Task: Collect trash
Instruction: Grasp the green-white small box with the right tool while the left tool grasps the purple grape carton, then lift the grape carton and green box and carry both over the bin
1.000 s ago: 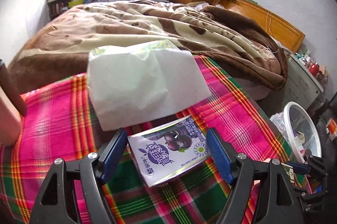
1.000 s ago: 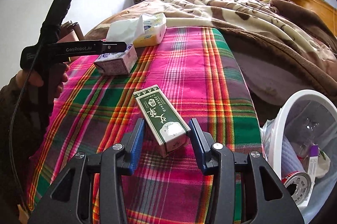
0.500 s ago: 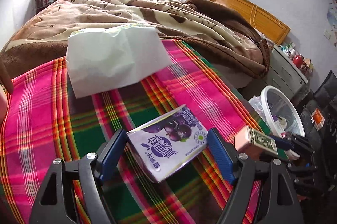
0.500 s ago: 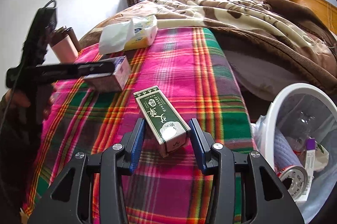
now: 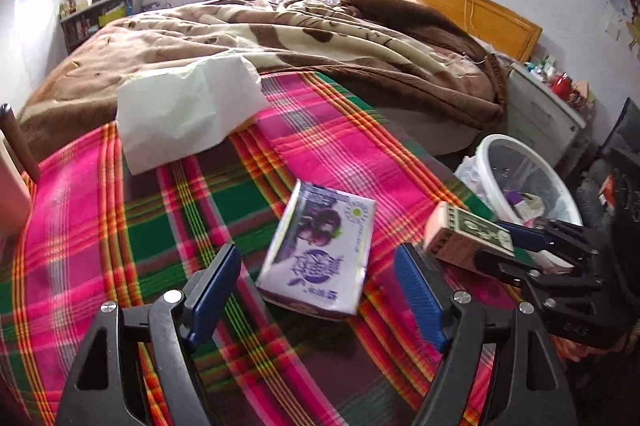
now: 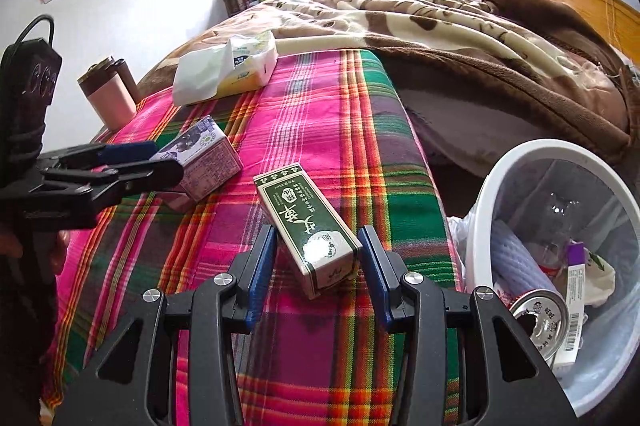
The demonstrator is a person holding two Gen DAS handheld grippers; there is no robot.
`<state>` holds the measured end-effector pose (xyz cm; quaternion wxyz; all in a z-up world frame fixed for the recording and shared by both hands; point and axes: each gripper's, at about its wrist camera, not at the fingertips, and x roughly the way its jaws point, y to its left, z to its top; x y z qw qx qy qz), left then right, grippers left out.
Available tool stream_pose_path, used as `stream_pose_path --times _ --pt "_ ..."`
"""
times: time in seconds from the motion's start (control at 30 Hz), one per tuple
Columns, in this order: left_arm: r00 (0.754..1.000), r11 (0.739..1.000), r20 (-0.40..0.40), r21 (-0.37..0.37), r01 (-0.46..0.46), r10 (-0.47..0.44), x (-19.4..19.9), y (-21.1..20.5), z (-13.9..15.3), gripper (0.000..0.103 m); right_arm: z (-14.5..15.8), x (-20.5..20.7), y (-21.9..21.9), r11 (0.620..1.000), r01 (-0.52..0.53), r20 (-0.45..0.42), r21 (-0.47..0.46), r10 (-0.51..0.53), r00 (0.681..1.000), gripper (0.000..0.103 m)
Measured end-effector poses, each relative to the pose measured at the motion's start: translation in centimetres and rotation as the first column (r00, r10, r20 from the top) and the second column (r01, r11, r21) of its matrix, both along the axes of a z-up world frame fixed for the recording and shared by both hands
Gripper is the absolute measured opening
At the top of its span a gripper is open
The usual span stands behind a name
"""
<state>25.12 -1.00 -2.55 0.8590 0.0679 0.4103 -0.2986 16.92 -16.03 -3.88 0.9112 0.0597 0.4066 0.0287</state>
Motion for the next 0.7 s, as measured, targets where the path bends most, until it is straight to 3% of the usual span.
stream_pose_path --times 0.27,0.47,0.63,0.7 --pt "0.999 1.000 -0.052 -0.005 0.008 -0.008 1.1 -1.3 -1.5 0.083 -0.1 0.5 0.1 0.999 0.020 0.003 -0.048 -0.020 1.000 0.044" --pt "0.998 1.000 -0.053 0.009 -0.028 0.028 1.2 -1.6 -2.3 0.082 -0.2 0.5 -0.5 0.999 0.025 0.000 -0.026 -0.025 1.000 0.044" --pt "0.998 0.998 -0.048 0.040 -0.046 0.048 1.1 -1.7 -2.5 0.062 -0.2 0.4 -0.5 1.000 0.022 0.000 -0.021 -0.022 1.000 0.044" --pt "0.998 0.997 -0.037 0.048 -0.056 0.058 0.9 -1.8 -2.5 0.061 -0.2 0.4 -0.5 1.000 0.019 0.003 -0.017 -0.019 1.000 0.044"
